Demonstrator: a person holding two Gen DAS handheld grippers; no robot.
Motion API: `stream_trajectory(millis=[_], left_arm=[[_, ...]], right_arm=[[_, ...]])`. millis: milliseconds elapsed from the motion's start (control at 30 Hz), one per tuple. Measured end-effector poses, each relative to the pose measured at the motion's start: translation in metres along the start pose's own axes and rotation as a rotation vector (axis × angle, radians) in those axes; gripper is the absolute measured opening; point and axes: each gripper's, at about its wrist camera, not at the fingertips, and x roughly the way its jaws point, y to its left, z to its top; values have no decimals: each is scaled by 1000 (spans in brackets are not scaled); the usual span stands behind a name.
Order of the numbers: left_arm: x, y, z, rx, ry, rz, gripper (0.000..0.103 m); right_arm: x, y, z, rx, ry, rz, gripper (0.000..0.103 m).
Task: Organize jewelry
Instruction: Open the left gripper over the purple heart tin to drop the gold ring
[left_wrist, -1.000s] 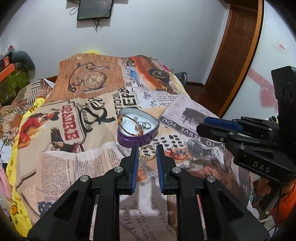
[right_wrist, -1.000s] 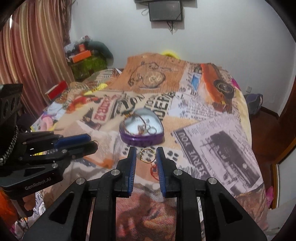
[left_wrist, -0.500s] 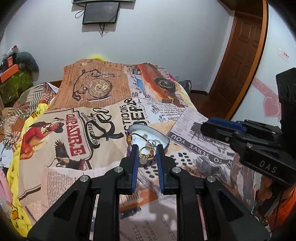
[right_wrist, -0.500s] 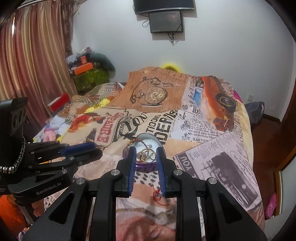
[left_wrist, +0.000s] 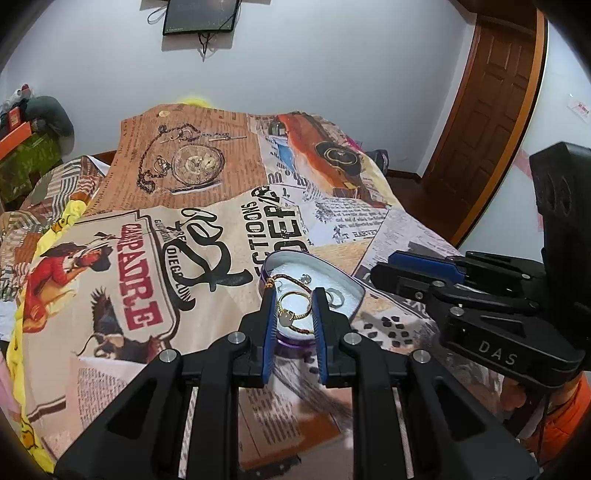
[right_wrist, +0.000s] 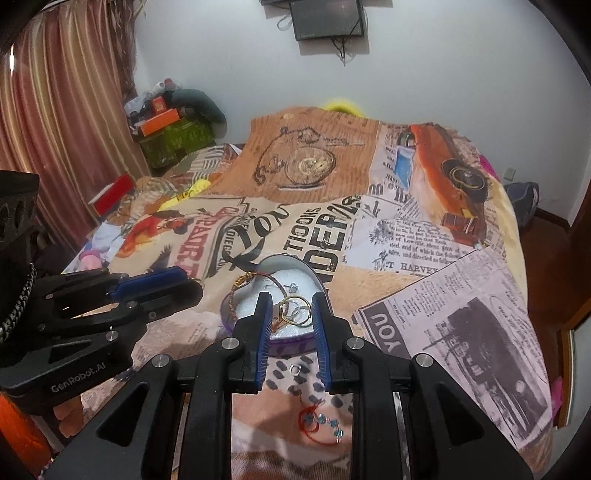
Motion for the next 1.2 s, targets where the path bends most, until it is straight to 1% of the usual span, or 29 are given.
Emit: stream_trajectory(millis=[200,367,567,767,900,1000,1100,1200], left_arm=[[23,5,7,6,32,-7,17],[36,9,12,11,50,-8,17],[46,14,13,-2,76,-27,17],[50,14,13,-7,73,-26,17],[50,9,12,9,72,-24,17],[47,6,11,27,67,-8,17],[43,5,11,25,70,-10,17],[37,5,10,31,63,7,17]], right_arm=[[24,-6,6,1,46,23,20],[42,-7,7,-24,84,18,20],[56,-10,7,-28,109,27,20],[60,-10,8,-41,110,20,20],[62,-9,8,-53,105,14,20],[60,-7,8,-70,97,6,20],[59,-5,8,-83,96,-5,20],[57,-4,8,-81,105,1,20]])
